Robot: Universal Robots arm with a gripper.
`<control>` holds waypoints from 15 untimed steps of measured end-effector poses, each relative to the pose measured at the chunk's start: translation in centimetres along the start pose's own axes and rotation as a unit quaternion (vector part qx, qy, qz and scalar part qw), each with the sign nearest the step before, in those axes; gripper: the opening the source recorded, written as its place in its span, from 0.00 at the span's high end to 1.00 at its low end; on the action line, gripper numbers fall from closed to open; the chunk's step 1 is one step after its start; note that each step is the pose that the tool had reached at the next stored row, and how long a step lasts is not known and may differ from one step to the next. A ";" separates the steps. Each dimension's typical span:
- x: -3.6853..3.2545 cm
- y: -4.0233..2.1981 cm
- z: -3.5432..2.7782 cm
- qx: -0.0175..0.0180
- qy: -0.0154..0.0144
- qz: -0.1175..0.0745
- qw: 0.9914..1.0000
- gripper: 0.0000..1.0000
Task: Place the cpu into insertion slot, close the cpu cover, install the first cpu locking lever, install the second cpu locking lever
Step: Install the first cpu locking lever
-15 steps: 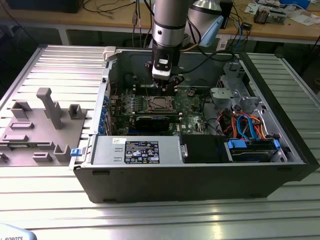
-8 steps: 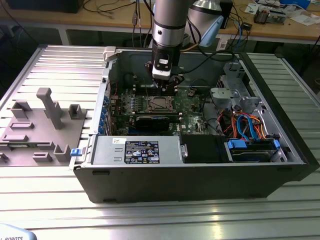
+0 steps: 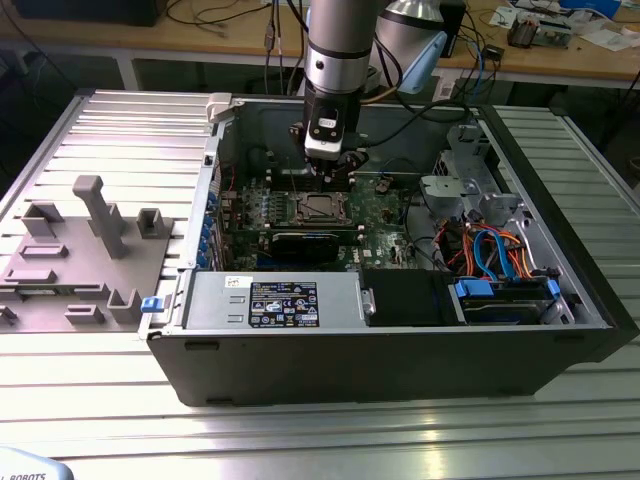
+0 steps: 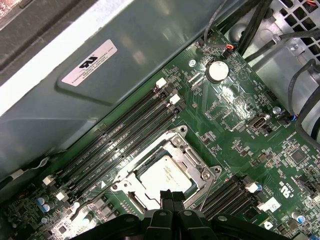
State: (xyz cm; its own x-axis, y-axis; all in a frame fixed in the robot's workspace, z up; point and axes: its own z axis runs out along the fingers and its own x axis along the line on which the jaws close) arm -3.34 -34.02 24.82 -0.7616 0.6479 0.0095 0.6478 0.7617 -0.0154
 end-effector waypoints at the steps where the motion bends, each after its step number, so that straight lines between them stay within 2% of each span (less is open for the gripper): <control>1: 0.00 0.00 0.00 0.000 0.000 0.000 1.000 0.89; 15: 0.00 0.00 0.00 0.000 0.000 -0.005 1.000 0.89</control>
State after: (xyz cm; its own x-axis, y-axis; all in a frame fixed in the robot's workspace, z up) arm -3.34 -34.02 24.82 -0.7680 0.6404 0.0094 0.6402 0.7681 -0.0155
